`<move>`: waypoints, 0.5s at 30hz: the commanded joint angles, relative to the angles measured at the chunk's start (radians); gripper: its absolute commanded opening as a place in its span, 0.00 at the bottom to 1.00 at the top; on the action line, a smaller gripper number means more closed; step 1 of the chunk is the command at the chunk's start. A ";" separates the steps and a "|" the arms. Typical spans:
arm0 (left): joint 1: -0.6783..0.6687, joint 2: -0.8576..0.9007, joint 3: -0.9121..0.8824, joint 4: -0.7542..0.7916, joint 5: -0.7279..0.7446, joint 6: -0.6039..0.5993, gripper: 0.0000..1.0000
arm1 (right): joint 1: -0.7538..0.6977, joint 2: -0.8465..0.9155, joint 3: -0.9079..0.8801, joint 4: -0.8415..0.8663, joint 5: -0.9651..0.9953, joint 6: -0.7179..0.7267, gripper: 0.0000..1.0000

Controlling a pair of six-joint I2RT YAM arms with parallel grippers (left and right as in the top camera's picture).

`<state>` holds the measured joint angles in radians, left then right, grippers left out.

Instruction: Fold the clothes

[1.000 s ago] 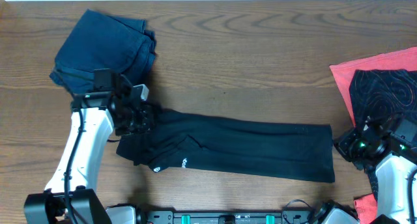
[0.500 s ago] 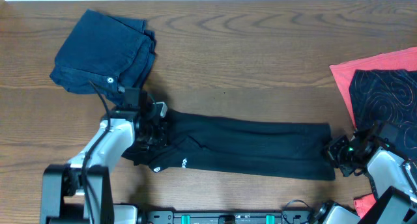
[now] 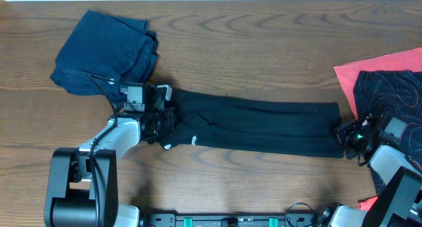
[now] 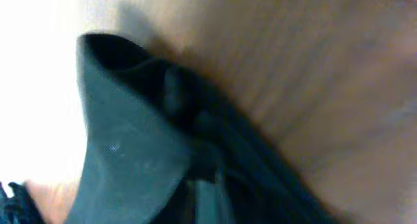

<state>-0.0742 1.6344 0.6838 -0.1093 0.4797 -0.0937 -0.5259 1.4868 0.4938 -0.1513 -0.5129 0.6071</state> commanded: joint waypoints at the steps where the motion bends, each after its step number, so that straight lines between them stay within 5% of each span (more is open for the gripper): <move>1: 0.005 0.029 0.026 -0.052 -0.079 -0.040 0.17 | -0.009 0.002 0.012 -0.033 -0.110 -0.172 0.22; 4: 0.005 0.018 0.070 -0.150 -0.068 -0.043 0.48 | -0.045 -0.047 0.082 -0.173 -0.158 -0.264 0.31; 10: 0.005 -0.051 0.130 -0.300 -0.024 -0.043 0.56 | -0.077 -0.095 0.272 -0.451 0.042 -0.392 0.55; 15: 0.005 -0.152 0.132 -0.321 0.037 -0.043 0.69 | -0.076 -0.076 0.253 -0.417 0.145 -0.396 0.63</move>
<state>-0.0734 1.5467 0.7979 -0.4194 0.4839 -0.1349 -0.5945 1.3968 0.7612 -0.5713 -0.4690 0.2588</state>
